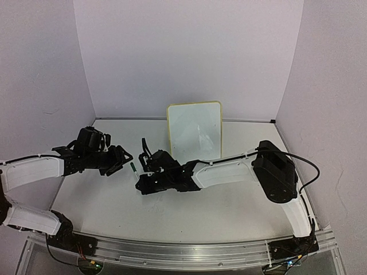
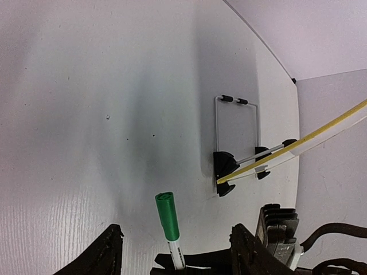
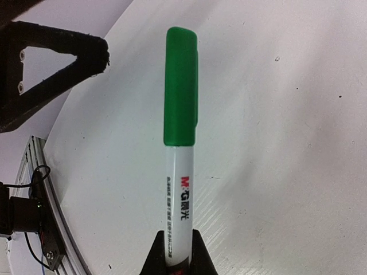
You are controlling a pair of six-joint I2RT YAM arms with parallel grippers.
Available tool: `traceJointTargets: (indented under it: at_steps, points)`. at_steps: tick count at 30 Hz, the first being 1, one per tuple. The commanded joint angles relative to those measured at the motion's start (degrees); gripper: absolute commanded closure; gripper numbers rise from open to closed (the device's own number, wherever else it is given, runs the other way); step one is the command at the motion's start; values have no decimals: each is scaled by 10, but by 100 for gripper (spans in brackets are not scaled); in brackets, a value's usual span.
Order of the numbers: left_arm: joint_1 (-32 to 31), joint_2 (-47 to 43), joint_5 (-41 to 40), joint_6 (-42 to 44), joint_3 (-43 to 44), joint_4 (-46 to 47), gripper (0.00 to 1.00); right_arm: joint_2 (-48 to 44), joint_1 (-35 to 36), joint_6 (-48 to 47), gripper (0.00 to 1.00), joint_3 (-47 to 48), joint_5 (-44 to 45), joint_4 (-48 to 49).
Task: Write a sentence on the whiteboard
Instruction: Open the pen cap from the whiteboard marker.
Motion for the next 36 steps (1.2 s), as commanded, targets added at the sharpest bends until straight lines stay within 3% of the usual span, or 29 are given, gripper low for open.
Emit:
traceJointTargets:
  at_steps: [1, 11, 13, 20, 24, 36]
  points:
    - [-1, 22, 25, 17, 30, -1, 37, -47, 2, -5, 100, -10, 10, 41]
    - [-1, 64, 60, 32, 49, 7, 37, -57, 2, -23, 100, -22, -12, 64]
    - [-1, 66, 57, 32, 50, 8, 44, -60, 2, -28, 100, -26, -17, 71]
    - [-1, 60, 40, 20, 45, 18, 84, -67, 2, -35, 100, -34, -12, 73]
    - [-1, 55, 32, 10, 41, 19, 99, -66, 2, -30, 100, -37, -11, 72]
    - [4, 47, -10, 4, 63, 6, 100, -77, 2, -29, 100, -59, -3, 68]
